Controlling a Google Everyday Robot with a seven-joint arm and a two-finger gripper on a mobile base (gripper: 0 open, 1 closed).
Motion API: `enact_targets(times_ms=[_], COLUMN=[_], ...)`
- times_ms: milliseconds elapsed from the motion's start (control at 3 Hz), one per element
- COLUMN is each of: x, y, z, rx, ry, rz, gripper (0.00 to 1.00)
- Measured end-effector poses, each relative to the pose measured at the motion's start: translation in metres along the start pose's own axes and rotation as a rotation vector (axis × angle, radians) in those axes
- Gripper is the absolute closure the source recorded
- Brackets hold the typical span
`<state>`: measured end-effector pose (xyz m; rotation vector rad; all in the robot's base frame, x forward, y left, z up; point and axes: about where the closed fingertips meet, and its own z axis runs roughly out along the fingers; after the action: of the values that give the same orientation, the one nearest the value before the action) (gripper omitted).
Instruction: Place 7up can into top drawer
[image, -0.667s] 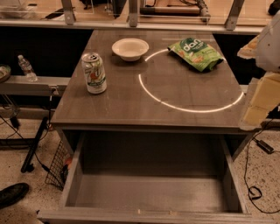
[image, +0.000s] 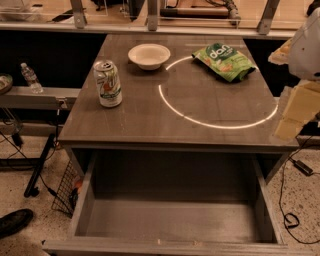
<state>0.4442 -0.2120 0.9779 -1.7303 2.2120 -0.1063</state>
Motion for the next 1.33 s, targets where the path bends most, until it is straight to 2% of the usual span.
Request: enact_targets(times_ms=[333, 667, 1000, 1333], x=[-0.071, -0.138, -0.204, -0.258], y=[-0.058, -0.106, -0.120, -0.108], z=[0.039, 0.071, 0.105, 0.155], rx=[0.015, 0.016, -0.051, -0.194], ry=[-0.165, -0.335, -0.485, -0.629], rz=[-0.046, -0.056, -0.051, 0.001], gripper=[0.00, 0.00, 0.00, 0.00])
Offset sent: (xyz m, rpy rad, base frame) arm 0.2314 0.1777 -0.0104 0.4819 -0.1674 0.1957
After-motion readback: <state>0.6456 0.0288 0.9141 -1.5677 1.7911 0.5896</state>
